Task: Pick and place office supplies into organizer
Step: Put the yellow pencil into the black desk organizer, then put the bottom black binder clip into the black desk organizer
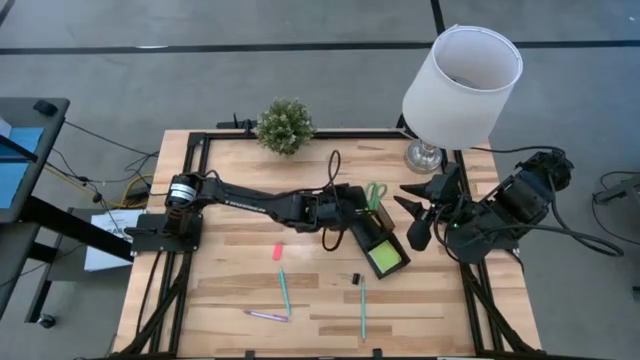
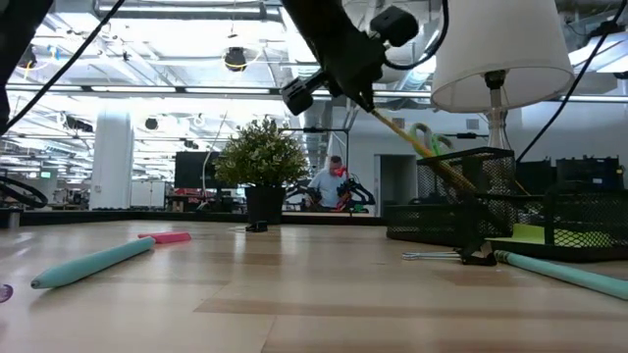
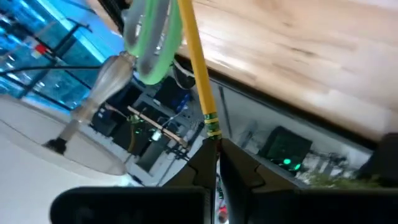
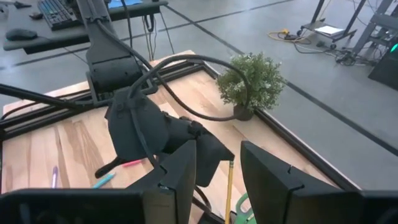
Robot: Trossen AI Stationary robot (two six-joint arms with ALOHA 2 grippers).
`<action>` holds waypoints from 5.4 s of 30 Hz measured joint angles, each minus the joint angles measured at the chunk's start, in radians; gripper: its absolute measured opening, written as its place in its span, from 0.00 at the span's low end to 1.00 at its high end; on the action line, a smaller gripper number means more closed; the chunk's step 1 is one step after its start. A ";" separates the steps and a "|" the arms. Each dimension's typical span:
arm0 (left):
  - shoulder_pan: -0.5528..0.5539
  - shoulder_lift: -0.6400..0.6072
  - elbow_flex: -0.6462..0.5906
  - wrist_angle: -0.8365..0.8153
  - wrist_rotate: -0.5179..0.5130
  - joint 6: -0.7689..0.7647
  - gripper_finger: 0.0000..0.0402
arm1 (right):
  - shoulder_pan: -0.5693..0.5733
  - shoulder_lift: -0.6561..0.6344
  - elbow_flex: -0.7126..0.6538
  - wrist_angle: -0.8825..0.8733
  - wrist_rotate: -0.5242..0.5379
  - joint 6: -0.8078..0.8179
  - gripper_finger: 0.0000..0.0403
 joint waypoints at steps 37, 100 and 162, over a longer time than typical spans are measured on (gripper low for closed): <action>0.075 -0.002 0.019 0.266 0.186 0.416 0.00 | -0.005 0.000 0.000 0.112 0.000 0.061 0.29; 0.068 -0.444 0.020 -0.539 0.601 -1.964 0.38 | -0.132 0.092 0.000 -0.058 -0.938 -0.678 0.29; -0.108 0.152 -0.141 0.275 1.009 -1.736 0.62 | -0.372 0.037 0.000 0.022 -1.047 -0.763 0.29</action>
